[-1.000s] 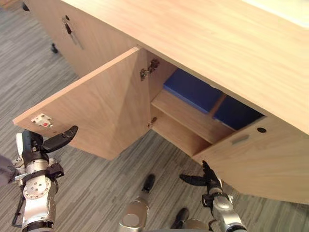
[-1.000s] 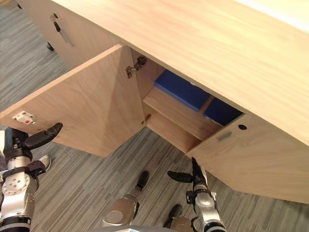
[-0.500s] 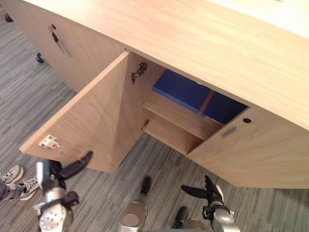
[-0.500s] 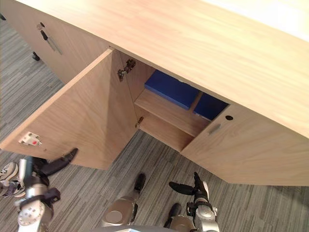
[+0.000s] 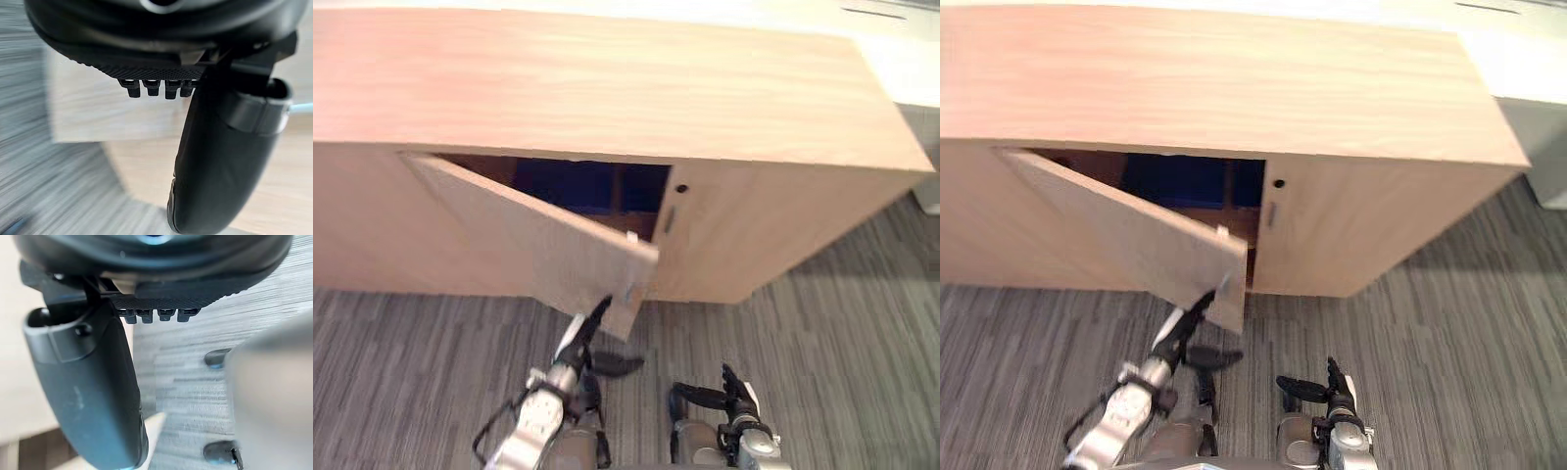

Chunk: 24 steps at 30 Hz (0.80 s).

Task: Walk over to the cabinet, pick up the folder, carry it to the office cabinet, place the folder inside the office cabinet, then close the office cabinet door

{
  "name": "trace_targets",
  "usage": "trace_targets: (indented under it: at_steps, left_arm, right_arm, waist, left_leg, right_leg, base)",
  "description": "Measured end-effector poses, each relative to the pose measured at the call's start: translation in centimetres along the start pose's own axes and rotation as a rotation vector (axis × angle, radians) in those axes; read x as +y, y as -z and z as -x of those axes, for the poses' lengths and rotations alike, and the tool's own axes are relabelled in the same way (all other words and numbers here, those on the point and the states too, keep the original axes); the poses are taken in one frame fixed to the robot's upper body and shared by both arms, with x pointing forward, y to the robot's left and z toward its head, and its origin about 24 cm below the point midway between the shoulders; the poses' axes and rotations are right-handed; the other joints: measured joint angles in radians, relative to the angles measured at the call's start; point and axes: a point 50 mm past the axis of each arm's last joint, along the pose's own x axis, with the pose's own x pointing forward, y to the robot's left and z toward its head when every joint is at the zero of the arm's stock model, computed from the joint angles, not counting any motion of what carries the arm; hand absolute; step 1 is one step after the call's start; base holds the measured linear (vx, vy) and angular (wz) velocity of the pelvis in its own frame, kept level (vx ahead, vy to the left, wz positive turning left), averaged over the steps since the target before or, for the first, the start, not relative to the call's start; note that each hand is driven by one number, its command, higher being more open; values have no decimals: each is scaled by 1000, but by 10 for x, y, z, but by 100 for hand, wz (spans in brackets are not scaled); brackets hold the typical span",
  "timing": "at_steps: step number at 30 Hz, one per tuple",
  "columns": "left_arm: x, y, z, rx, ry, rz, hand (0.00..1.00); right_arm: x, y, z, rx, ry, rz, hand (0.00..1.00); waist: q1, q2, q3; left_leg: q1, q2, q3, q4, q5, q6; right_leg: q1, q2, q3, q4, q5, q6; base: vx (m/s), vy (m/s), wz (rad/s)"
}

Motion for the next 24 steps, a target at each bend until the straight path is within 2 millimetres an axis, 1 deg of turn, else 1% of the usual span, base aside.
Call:
trace_targets:
  at_steps: [1,2,3,4,6,7,8,9,10,11,14,17,19,20,21,22,24]
  left_arm:
    - [8,-2,-3,-9,-35,-6,100]
    - [26,-5,-8,-16,-118,-29,100]
    - [36,-5,-10,-14,-158,-51,100]
    - [43,-5,-11,-12,-181,-61,100]
    - [66,1,-10,18,-263,-86,100]
    - [69,3,-8,27,-282,-87,100]
    - [76,8,-5,51,-319,-82,100]
    - [81,15,1,82,-350,-77,100]
    - [85,23,9,114,-375,-70,100]
    - [86,27,12,127,-384,-63,100]
    - [84,38,23,172,-393,-22,100]
    - [67,55,37,242,-375,69,100]
    - [51,76,49,336,-362,160,100]
    - [47,82,53,365,-357,175,100]
    - [41,94,61,427,-342,203,100]
    - [37,101,67,459,-336,214,100]
    - [23,126,94,606,-310,255,100]
  right_arm:
    - [0,0,0,-1,0,0,100]
    - [0,-1,0,-1,0,-1,100]
    - [-1,0,0,1,2,-1,100]
    - [-2,0,0,3,4,-1,100]
    - [-7,4,0,20,16,3,100]
    - [-9,5,0,26,20,5,100]
    - [-13,8,1,36,33,-1,100]
    - [-16,10,1,45,41,-4,100]
    - [-19,10,1,51,45,-5,100]
    - [-20,11,1,53,48,-7,100]
    - [-27,11,1,57,71,-25,100]
    - [-36,9,0,53,92,-17,100]
    - [-45,5,0,37,122,-31,100]
    - [-47,4,0,33,126,-29,100]
    - [-50,3,0,31,131,-24,100]
    - [-50,3,0,31,134,-24,100]
    - [-54,6,1,47,150,-40,100]
  waist:
    - [-4,0,0]
    - [-13,1,0]
    - [-15,2,-2]
    - [-15,3,-2]
    - [-14,6,-6]
    - [-13,8,-9]
    - [-11,11,-14]
    - [-9,11,-15]
    - [-5,15,-16]
    - [-2,16,-17]
    - [8,23,-21]
    - [12,32,-27]
    - [12,43,-36]
    - [12,46,-37]
    - [12,49,-40]
    - [13,49,-40]
    - [14,50,-41]
  left_leg:
    - [4,1,9,0,-2,-1]
    - [18,3,20,0,-7,-6]
    - [29,4,23,0,-10,-10]
    - [36,4,24,0,-11,-12]
    - [63,6,25,0,-20,-21]
    - [66,7,26,0,-24,-25]
    - [71,7,29,0,-29,-29]
    - [81,7,30,1,-34,-29]
    - [90,14,32,5,-35,-28]
    - [95,18,34,5,-35,-28]
    - [107,33,30,6,-35,-27]
    - [133,42,25,6,-36,-28]
    - [139,43,17,6,-37,-29]
    - [139,43,15,6,-38,-31]
    - [141,44,7,5,-41,-35]
    - [143,44,4,5,-42,-36]
    - [162,40,-8,0,-44,-39]
  right_leg:
    - [2,0,3,-5,5,0]
    - [13,0,6,-13,13,1]
    - [22,1,6,-15,15,3]
    - [29,2,6,-16,17,4]
    - [49,5,6,-17,26,5]
    - [53,6,6,-17,28,5]
    - [57,6,8,-17,44,10]
    - [65,6,11,-18,68,24]
    - [74,13,15,-25,75,35]
    - [85,16,18,-30,80,41]
    - [99,32,16,-39,81,41]
    - [121,40,7,-40,81,41]
    - [125,40,5,-38,81,41]
    - [125,40,4,-38,81,41]
    - [126,40,1,-37,81,40]
    - [128,40,0,-36,80,39]
    - [142,36,-13,-30,72,31]
  base:
    - [43,-2,-44]
    - [72,-14,-26]
    - [83,-21,-19]
    - [96,-30,-6]
    - [116,-42,0]
    - [141,-54,2]
    - [159,-56,1]
    - [203,-74,-8]
    - [182,-68,-14]
    - [194,-83,-18]
    - [153,-88,-10]
    - [73,-56,-6]
    - [2,-13,-2]
    - [-50,-9,0]
    - [-59,-1,2]
    - [-104,-1,4]
    - [-128,6,9]
